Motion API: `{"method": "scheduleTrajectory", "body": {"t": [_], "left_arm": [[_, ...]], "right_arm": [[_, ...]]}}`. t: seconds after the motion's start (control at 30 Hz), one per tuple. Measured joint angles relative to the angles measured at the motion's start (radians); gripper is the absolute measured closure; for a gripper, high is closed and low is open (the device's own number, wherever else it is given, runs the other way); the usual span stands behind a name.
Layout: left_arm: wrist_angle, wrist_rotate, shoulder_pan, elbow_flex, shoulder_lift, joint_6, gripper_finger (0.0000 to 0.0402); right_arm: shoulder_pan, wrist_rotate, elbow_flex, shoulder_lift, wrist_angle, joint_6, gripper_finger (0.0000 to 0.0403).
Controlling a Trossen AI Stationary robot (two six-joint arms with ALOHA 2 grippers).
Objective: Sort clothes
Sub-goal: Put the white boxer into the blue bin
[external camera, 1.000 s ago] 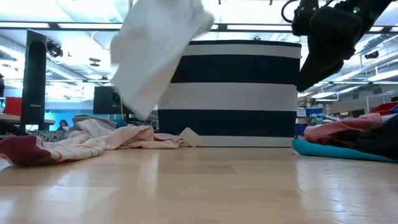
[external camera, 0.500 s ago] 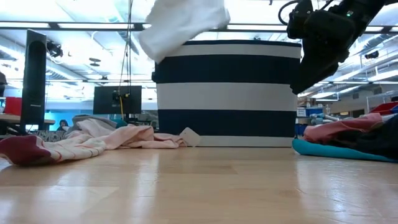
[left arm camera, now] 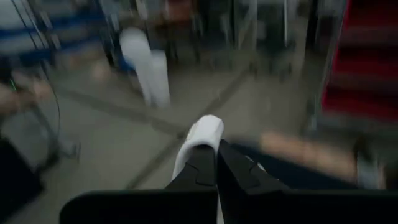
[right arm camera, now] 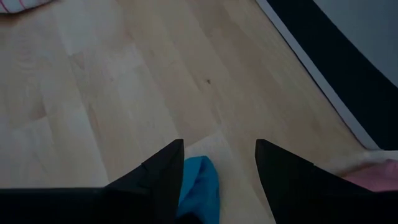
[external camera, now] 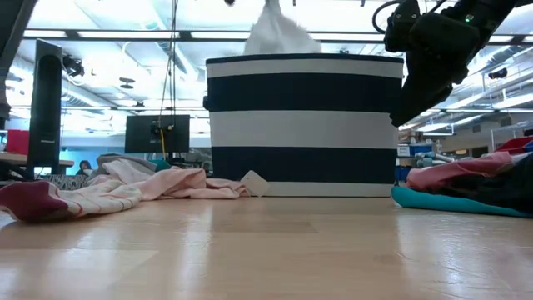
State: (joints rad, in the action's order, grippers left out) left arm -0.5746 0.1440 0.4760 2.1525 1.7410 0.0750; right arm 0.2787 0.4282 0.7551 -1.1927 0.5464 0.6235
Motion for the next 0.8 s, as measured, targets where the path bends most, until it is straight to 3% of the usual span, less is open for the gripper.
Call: {"method": "scheduleTrajectory", "body": {"t": [0.17, 0.33, 0.6, 0.8], "left_arm": [[-0.177, 0.0, 0.007, -0.001, 0.096, -0.008, 0.0402], [-0.242, -0.009, 0.007, -0.001, 0.221, -0.087, 0.0401], [-0.313, -0.157, 0.005, -0.002, 0.441, -0.167, 0.0399], [-0.33, -0.197, 0.003, 0.004, 0.567, -0.266, 0.0358]], "right_arm": [[0.0, -0.004, 0.0, 0.0, 0.0, 0.0, 0.0204], [0.0, -0.005, 0.0, 0.0, 0.0, 0.001, 0.0204], [0.0, -0.012, 0.0, 0.0, -0.002, 0.002, 0.0204], [0.0, -0.013, 0.0, 0.0, -0.003, 0.002, 0.0204]]}}
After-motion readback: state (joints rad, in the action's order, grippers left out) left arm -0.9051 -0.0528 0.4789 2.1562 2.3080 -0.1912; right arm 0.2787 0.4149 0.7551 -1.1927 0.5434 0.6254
